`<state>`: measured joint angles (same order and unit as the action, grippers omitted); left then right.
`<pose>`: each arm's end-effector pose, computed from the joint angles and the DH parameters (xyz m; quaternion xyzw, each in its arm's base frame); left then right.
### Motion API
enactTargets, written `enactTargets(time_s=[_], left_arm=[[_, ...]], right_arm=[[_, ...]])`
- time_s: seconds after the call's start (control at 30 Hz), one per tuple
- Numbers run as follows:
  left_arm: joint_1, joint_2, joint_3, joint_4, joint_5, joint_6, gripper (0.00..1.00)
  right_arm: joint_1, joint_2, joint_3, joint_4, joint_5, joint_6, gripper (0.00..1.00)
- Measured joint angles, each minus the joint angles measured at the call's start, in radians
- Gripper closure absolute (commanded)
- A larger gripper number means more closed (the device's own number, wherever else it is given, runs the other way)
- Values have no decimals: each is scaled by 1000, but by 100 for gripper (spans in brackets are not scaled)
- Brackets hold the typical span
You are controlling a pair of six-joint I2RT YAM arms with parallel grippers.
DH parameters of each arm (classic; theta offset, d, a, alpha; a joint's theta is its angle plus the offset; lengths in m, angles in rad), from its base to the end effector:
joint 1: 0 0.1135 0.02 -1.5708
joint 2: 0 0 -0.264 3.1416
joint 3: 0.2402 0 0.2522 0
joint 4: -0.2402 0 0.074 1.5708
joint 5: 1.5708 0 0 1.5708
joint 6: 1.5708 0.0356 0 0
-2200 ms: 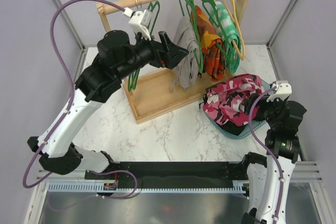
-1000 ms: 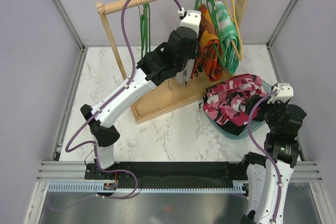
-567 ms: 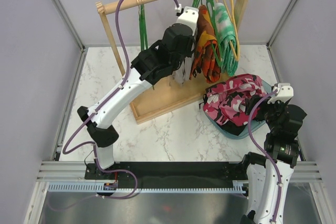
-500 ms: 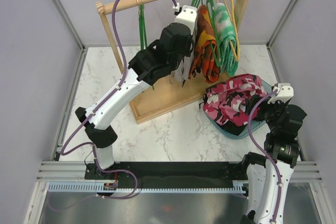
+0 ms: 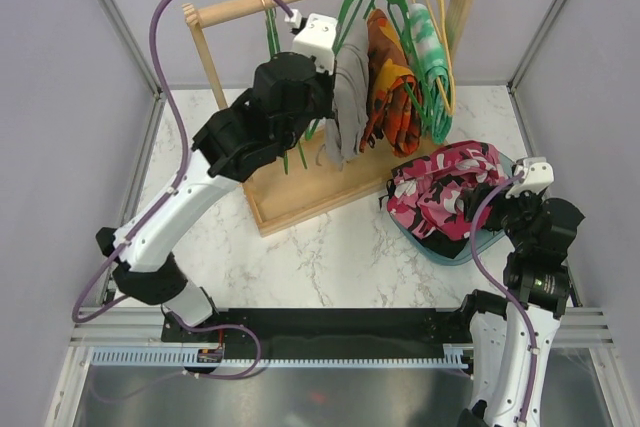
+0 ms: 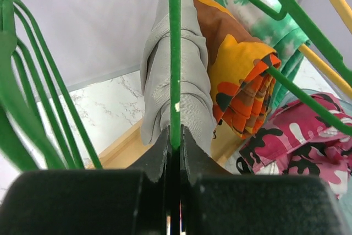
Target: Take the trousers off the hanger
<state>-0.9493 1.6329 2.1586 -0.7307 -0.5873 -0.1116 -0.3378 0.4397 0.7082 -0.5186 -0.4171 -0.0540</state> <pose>0.2021 -0.2484 0.5307 0.1351 0.7526 -0.1119 0.6346 0.1035 -0.0211 0.3223 -0.0164 0.7829 0.0436 0.6205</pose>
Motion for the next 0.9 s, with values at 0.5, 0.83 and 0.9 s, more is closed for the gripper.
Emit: enactTargets(time_s=[0.5, 0.83, 0.9], left_arm=[[0, -327, -308, 8, 165, -166, 98], [0, -409, -457, 7, 226, -256, 98], [0, -412, -472, 7, 232, -268, 98]], right_arm=[[0, 181, 163, -208, -551, -421, 2], [148, 365, 307, -496, -676, -831, 4], [246, 394, 316, -482, -639, -827, 4]])
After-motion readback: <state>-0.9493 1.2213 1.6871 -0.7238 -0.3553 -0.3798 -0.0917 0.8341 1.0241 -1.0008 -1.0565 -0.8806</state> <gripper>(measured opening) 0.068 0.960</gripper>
